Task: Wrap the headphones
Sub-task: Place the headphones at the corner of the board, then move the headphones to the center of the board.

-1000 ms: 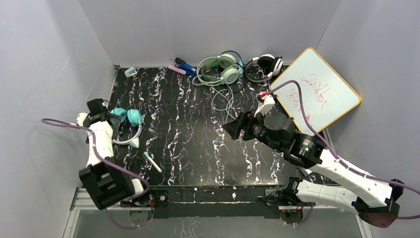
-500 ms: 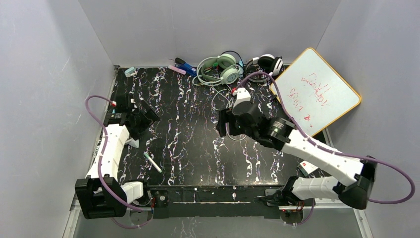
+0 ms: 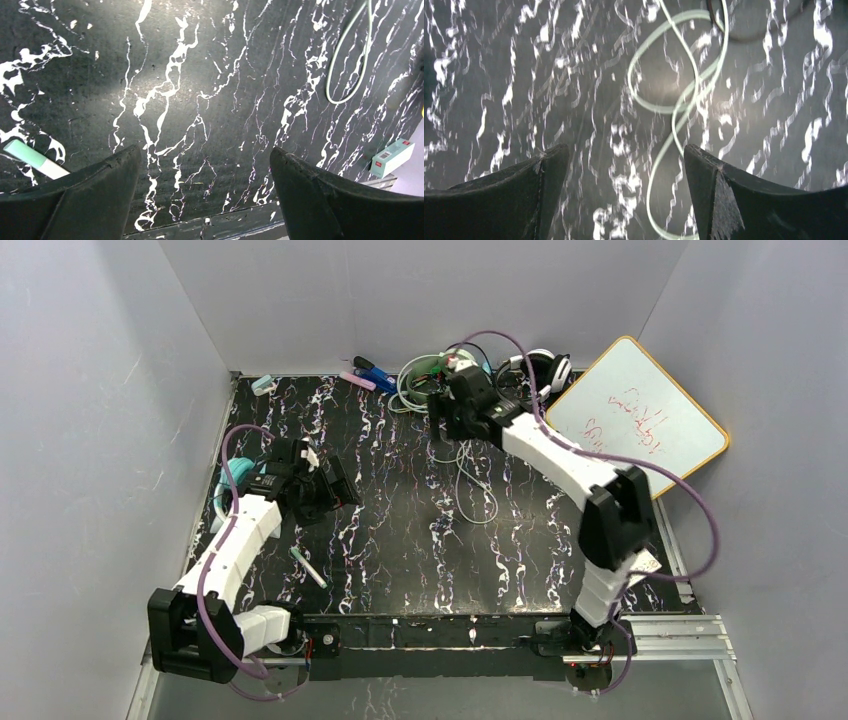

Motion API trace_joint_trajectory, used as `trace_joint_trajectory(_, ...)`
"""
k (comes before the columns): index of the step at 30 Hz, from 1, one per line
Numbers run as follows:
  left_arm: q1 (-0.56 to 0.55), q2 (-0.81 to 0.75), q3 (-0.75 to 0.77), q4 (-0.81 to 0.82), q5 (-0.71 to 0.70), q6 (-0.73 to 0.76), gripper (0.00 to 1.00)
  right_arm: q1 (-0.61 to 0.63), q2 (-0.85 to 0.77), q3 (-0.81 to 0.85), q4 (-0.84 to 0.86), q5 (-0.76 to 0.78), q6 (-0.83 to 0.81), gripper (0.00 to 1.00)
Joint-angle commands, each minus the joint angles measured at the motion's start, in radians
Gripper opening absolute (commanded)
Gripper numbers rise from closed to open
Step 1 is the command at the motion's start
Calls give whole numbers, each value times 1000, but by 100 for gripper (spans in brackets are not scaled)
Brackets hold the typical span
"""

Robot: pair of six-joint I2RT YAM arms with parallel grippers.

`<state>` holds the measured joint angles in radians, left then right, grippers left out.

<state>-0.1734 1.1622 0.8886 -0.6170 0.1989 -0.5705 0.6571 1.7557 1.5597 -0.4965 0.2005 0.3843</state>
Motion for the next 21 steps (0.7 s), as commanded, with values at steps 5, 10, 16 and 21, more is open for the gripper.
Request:
trace_joint_trajectory(5, -10, -80, -53, 47, 115, 55, 98, -67, 486, 652, -20, -79, -149, 94)
trace_joint_trajectory(10, -12, -85, -73, 62, 136, 56, 98, -113, 686, 809, 63, -142, -124, 94)
trace_joint_trajectory(16, -12, -86, -73, 61, 131, 58, 98, -133, 842, 891, 250, -189, -48, 89)
trace_joint_trajectory(21, -12, -75, -57, 61, 130, 56, 98, -121, 913, 918, 344, -143, -33, 85)
